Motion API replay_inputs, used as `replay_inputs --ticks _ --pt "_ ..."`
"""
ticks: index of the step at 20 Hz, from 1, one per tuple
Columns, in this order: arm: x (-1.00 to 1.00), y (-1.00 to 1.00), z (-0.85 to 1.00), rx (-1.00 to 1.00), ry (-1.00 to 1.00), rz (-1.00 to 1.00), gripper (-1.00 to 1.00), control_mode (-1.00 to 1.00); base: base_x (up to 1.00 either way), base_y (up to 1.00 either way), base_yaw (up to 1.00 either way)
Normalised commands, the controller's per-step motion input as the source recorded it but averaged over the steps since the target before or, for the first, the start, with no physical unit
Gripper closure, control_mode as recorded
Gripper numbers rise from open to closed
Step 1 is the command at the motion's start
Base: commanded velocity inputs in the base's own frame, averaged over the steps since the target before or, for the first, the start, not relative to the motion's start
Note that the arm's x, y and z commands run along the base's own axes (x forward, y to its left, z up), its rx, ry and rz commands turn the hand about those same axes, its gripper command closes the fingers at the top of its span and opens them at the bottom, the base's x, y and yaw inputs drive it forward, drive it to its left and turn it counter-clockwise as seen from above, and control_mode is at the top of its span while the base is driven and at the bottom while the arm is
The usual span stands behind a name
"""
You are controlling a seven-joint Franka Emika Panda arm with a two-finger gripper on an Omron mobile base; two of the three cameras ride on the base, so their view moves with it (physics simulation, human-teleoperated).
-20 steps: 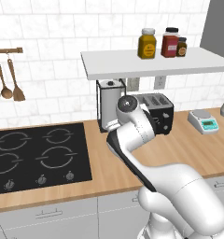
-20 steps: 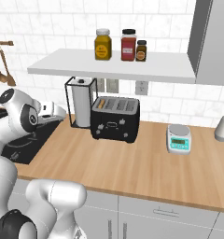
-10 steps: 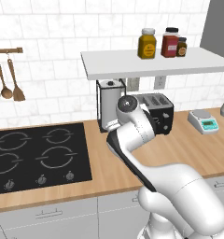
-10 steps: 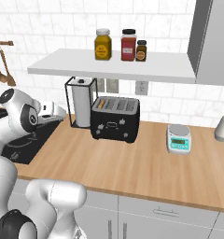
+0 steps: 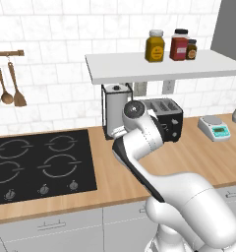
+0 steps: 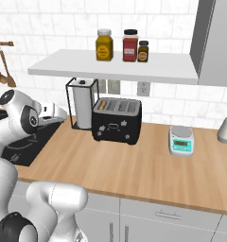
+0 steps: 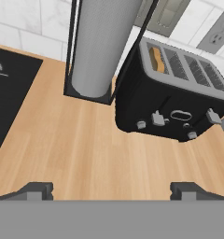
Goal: Start the toaster. Once the lever pops up, take the bread to the plate on the dining counter.
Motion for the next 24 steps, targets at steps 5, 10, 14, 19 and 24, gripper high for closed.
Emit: replay_inputs --ticks 5,10,14,19,24 --pt "0.0 0.0 0.0 0.0 0.0 0.0 -1.0 -1.0 0.0 0.0 0.0" --pt "0.0 0.0 0.0 0.0 0.0 0.0 -1.0 -1.0 0.0 0.0 0.0" --pt "0.0 0.0 0.0 0.0 0.0 0.0 -1.0 -1.0 0.0 0.0 0.0" --pt "0.0 0.0 0.0 0.0 0.0 0.0 -1.0 -1.0 0.0 0.0 0.0" --pt "0.0 0.0 0.0 0.0 0.0 0.0 -1.0 -1.0 0.0 0.0 0.0"
